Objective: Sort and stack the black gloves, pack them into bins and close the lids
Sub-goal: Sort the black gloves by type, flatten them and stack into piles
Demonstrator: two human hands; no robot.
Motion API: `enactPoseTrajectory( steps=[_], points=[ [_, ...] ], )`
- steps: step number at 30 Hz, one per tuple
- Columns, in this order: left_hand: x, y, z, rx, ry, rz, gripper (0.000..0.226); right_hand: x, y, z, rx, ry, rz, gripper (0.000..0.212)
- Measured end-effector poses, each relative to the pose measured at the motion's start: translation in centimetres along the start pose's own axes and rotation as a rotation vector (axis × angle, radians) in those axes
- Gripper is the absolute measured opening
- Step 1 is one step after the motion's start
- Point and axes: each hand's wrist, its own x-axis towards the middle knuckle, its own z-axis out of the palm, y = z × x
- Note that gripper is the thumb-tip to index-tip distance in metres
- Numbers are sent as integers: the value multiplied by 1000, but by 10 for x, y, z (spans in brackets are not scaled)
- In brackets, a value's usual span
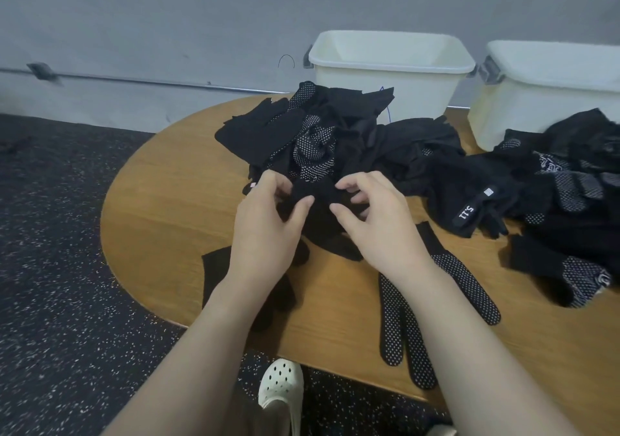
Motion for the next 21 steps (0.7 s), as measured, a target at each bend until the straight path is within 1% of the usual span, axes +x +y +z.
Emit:
enactPoseTrajectory(
  steps=[2,5,8,10,12,14,17,19,21],
  points=[
    [-4,0,-5,-26,28,-8,24,-3,-1,-3,11,-1,-17,35],
    [-8,1,-10,-73,51,25,23,-7,-4,-7,34,-4,-58,45],
    [-14,6,-15,-194,98,59,16,-10,-7,-12,50,-64,-102,55],
    [-18,10,-18,-279,104,76,18,-11,-9,-14,49,-115,-139,57],
    [-20,14,-20,-308,76,122,21,-12,-10,-14,43,-135,-171,54],
    [-22,17,-20,-305,50,196,17,-14,-12,-15,50,-124,-185,46],
    [-25,22,-18,-299,27,277,14,-13,-14,-20,64,-70,-232,21],
    [-27,24,-17,-336,-14,263,17,-13,-16,-23,108,-10,-246,10],
    [-28,24,-16,-377,-76,207,25,-12,-19,-28,210,49,-194,10]
  ],
)
